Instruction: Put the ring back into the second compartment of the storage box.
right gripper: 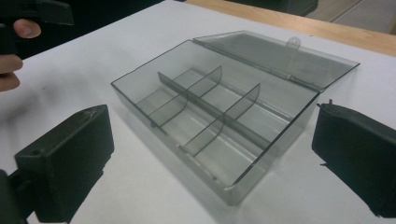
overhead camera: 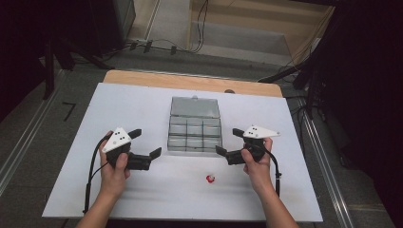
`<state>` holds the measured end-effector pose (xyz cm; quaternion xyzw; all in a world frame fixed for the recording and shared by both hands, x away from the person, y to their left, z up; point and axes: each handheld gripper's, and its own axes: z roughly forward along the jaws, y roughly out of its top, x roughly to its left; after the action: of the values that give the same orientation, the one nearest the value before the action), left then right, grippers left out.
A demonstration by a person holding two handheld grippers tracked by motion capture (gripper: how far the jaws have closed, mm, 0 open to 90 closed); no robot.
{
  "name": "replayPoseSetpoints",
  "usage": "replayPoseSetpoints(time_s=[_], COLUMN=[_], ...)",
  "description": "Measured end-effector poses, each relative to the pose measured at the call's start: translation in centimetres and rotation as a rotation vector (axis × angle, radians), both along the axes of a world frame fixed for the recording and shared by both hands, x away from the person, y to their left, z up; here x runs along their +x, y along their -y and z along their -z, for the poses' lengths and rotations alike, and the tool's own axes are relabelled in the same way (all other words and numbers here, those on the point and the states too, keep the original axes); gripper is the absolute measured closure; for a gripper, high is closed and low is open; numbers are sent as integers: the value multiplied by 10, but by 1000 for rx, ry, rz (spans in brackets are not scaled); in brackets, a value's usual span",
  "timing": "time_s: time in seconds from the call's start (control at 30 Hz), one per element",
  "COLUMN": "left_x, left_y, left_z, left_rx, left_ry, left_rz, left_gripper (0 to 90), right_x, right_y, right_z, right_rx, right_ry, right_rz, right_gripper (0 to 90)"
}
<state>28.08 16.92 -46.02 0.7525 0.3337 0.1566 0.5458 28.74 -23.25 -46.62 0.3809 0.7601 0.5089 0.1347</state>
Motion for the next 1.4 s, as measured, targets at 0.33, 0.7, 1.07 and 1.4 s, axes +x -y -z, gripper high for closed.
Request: replayPoseSetpoints(time_s=[0.33,0.7,1.07,1.4], left_x=[-22,-36,-46,-44], left_y=[-22,-41,-55,-62], left_z=[4,12,24,30], left_rx=[5,-17,1,6], left_ry=[31,25,23,25], left_rz=[-21,-39,-69,-76], left_gripper=[0,0,0,0], right_x=[-16,-35,-54,-69], right_y=[-5,-7,-12,-24], right_z=[0,5,11,17], right_rx=[-3,-55,-131,-176], right_ry=[-11,-42,-85,-104], right_rz=[-60,-111,-143,-138], right_gripper=[0,0,0,162])
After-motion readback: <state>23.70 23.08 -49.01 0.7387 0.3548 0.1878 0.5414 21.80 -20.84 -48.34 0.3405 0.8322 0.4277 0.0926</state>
